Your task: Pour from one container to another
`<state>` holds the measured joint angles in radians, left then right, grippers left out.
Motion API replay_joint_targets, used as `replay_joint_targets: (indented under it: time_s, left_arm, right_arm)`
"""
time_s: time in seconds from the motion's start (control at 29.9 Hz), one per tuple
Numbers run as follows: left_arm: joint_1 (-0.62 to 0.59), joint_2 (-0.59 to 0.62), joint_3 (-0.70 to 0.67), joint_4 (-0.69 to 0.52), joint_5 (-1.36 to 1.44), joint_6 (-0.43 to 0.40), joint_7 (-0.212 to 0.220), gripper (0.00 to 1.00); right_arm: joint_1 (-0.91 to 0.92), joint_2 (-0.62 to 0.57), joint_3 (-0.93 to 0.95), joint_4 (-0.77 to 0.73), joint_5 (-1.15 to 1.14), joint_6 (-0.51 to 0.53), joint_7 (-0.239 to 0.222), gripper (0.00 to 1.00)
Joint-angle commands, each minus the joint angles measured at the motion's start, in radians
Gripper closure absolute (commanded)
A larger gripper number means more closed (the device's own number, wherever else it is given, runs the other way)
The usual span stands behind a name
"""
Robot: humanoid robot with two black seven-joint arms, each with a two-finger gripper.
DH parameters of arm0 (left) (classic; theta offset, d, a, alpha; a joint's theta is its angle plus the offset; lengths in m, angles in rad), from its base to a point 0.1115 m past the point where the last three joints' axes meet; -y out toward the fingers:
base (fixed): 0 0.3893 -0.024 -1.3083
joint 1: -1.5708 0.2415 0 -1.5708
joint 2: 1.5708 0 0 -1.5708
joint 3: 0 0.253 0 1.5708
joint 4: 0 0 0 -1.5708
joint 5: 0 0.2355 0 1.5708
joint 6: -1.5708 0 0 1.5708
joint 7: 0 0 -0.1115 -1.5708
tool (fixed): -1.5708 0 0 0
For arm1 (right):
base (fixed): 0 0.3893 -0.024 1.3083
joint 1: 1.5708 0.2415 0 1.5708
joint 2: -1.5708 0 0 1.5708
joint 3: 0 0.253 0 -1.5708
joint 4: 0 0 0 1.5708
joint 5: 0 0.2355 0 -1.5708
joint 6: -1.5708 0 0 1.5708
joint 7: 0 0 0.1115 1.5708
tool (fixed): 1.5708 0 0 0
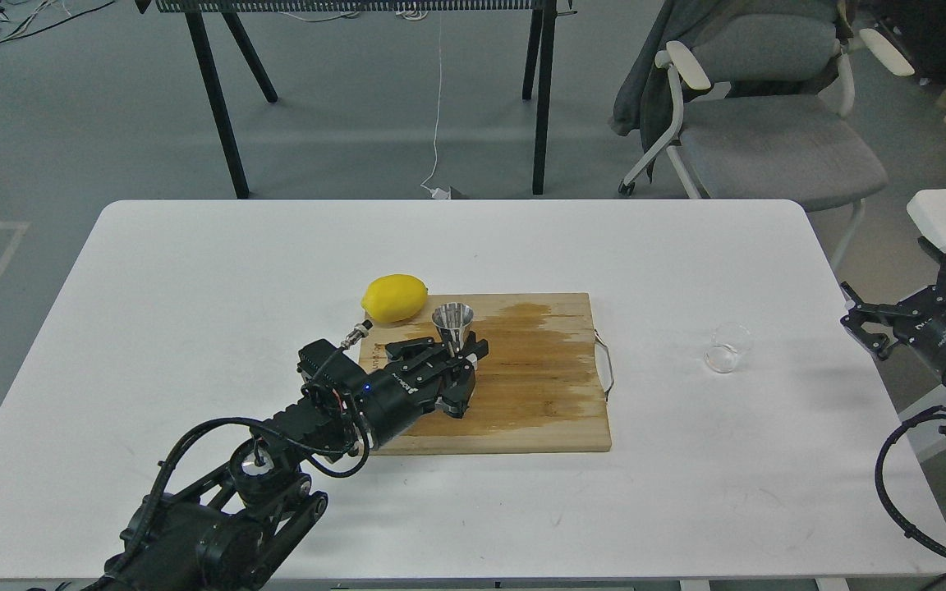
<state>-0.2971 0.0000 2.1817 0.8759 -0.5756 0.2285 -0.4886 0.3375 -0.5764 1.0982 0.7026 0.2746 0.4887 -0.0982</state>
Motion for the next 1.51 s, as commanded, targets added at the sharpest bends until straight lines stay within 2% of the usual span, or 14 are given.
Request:
replay_joint_targets:
  time_s: [0.0,0.17,0.54,0.74,1.04,1.2,1.4,1.47]
  left_arm:
    - [0.001,0.0,0.0,-0.002,0.0,0.0,0.0,0.75]
    - [0.0,0.0,0.0,0.002,0.0,0.0,0.0,0.6]
    - [0.0,0.0,0.0,0.002,0.0,0.002,0.0,0.54]
    - [0.0,0.0,0.0,0.011,-0.001,0.002,0.0,0.42]
    - [0.0,0.0,0.0,0.017,0.0,-0.001,0.0,0.18]
    - [0.0,0.0,0.0,0.031,0.0,-0.008,0.0,0.13]
    - [-0.016,0.0,0.0,0.032,0.026,-0.012,0.0,0.13]
    - [-0.025,0.0,0.0,0.037,0.03,-0.037,0.0,0.13]
  right_arm:
    - [0.0,0.001,0.0,0.0,0.0,0.0,0.0,0.01]
    - [0.0,0.001,0.002,0.0,0.0,0.0,0.0,0.01]
    - [-0.003,-0.002,0.005,-0.003,0.0,0.0,0.0,0.01]
    - [-0.003,0.0,0.005,-0.003,0.0,0.0,0.0,0.01]
    - [-0.003,0.0,0.003,-0.003,0.0,0.0,0.0,0.01]
    - [-0.003,0.0,0.002,-0.003,0.0,0.0,0.0,0.01]
    - [-0.003,0.0,0.003,-0.003,0.0,0.0,0.0,0.01]
    - [-0.003,0.0,0.003,-0.003,0.0,0.0,0.0,0.01]
